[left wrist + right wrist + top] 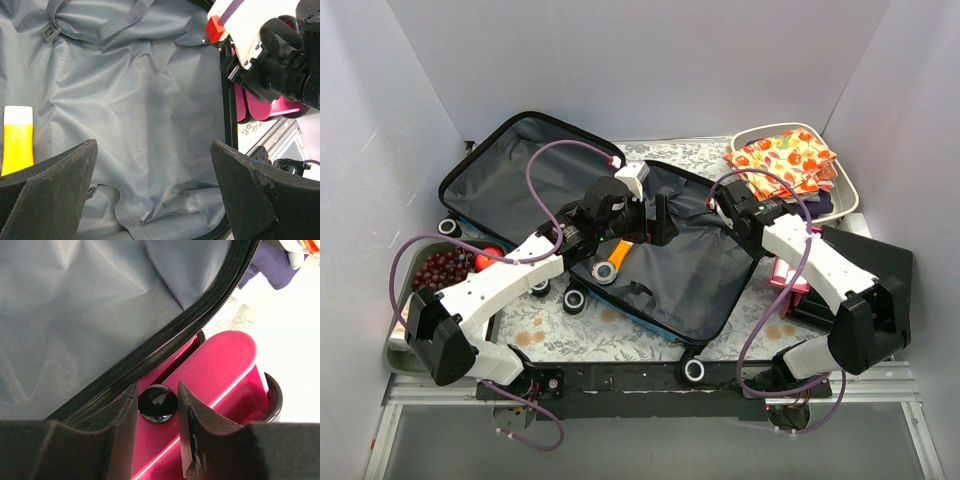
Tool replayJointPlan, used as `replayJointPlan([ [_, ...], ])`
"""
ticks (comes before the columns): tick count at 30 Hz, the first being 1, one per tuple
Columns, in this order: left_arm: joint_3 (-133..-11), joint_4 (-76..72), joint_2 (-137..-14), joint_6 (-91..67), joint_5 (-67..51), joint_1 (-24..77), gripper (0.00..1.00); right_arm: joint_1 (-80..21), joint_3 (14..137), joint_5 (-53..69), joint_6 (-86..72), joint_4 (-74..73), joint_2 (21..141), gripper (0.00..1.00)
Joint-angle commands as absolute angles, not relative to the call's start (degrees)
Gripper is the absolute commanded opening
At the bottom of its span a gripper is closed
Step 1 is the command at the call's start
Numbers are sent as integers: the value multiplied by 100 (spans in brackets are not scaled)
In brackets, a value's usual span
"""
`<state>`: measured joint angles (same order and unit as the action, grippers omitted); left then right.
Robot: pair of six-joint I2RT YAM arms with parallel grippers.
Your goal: Open, take out, and arrange the luggage
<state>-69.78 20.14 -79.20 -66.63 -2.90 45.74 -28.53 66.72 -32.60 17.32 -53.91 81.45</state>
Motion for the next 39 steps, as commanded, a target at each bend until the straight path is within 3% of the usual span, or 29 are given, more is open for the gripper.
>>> replayJointPlan([
  [1,-6952,2022,-7787,-6574,-281,4597,98,-2856,6574,-3524,1732,-5792,8077,34],
  [12,-6926,2004,-7849,-6574,-351,4597,98,-2734,6276,-3948,2153,-5827,7261,29],
  [21,-6943,2013,-7910,-6574,-404,4597,98,-2137,5739,-4421,2548,-5344,6680,32],
  [27,-6943,2030,-7928,-6574,-431,4597,98,-2030,5537,-4772,2672,-5142,6557,49],
  [31,-6943,2039,-7919,-6574,-439,4597,98,-2030,5712,-4370,2733,-5115,6460,69],
  [36,-6961,2048,-7954,-6566,-448,4597,98,-2126,6012,-2650,3040,-5159,6109,69],
  [39,-6979,2057,-7989,-6565,-431,4597,98,-2302,5880,-2391,3225,-5246,6169,70],
])
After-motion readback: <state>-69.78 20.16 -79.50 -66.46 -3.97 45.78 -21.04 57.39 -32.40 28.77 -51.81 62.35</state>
